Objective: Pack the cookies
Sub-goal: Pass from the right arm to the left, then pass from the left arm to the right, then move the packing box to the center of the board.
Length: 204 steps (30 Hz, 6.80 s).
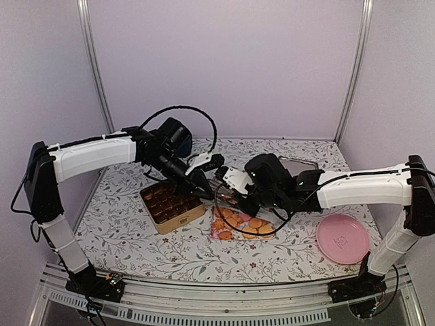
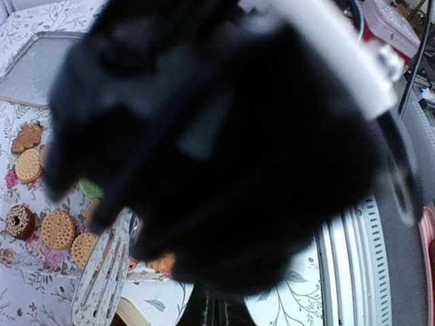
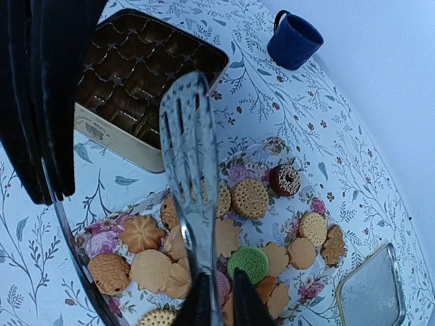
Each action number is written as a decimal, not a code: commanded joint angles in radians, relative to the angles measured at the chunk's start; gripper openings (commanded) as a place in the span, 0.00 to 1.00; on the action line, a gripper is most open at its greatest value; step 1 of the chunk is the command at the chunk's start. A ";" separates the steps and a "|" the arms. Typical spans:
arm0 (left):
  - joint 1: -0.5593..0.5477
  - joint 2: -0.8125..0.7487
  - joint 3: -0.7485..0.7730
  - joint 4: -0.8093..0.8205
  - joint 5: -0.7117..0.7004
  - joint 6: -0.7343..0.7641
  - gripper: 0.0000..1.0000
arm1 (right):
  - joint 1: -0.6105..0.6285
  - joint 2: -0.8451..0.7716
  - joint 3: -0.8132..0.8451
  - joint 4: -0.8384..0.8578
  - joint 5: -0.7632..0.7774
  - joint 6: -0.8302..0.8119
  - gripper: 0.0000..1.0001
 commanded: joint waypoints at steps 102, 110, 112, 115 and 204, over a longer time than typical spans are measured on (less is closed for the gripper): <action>0.259 -0.185 -0.422 1.372 0.413 -1.417 0.00 | -0.375 0.133 -0.368 1.711 -0.708 1.281 0.78; 0.260 -0.192 -0.421 1.336 0.417 -1.386 0.00 | -0.382 0.142 -0.279 1.603 -0.807 1.243 0.71; 0.259 -0.192 -0.421 1.336 0.417 -1.385 0.00 | -0.381 0.148 -0.271 1.595 -0.830 1.240 0.69; 0.259 -0.193 -0.420 1.336 0.419 -1.384 0.00 | -0.380 0.150 -0.279 1.588 -0.851 1.244 0.65; 0.435 0.086 -0.358 0.368 -0.455 0.328 0.00 | -0.392 -0.489 -0.462 0.482 -0.342 0.476 0.35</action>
